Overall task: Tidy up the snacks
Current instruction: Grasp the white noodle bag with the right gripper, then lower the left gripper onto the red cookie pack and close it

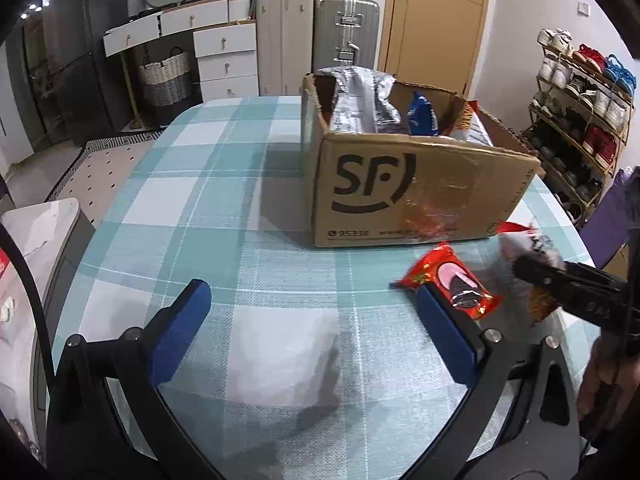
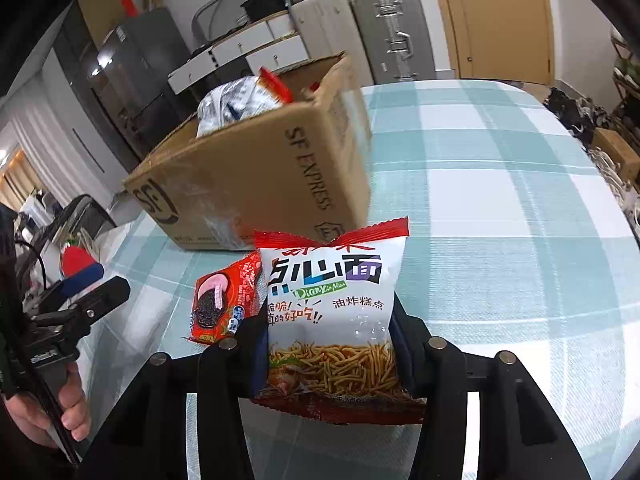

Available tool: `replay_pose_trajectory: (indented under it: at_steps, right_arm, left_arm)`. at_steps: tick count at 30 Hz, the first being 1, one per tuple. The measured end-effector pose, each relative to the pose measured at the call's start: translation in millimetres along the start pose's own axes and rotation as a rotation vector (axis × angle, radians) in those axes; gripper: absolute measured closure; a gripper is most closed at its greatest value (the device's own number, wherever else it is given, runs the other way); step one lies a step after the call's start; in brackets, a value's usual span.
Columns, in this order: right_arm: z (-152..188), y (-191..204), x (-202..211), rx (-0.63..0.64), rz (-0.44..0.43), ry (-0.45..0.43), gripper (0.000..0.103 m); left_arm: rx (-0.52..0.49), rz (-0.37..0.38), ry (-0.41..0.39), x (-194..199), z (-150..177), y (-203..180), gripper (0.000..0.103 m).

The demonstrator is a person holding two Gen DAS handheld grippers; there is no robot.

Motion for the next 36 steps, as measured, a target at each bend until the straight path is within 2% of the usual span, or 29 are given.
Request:
replay_pose_trajectory:
  at_steps: [5, 14, 24, 30, 36]
  right_arm:
    - [2, -2, 9, -0.012, -0.002, -0.008, 0.053]
    - [2, -2, 19, -0.039, -0.014, -0.023, 0.053]
    - [-10, 4, 44, -0.046, -0.043, -0.08, 0.053]
    - [-5, -15, 44, -0.083, -0.047, -0.063, 0.053]
    - [-2, -33, 47, -0.095, -0.026, -0.061, 0.053]
  left_arm:
    - [0.023, 0.01, 0.012, 2, 4, 0, 0.001]
    - [-0.014, 0.018, 0.012, 5, 7, -15, 0.001]
    - [0.064, 0.076, 0.155, -22, 29, -47, 0.001]
    - [0.127, 0.087, 0.211, -36, 32, -73, 0.001]
    - [0.15, 0.032, 0.211, -50, 26, -86, 0.001]
Point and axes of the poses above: each gripper's, at about its wrist camera, not at the fingertips, and x roughly against the way its jaws point, y to its left, z to its underside, the point moved 10 cm from there along -x, roughly the way its jaws point, and after that the axes turned 3 degrees about -y, right-handed, at the moved point
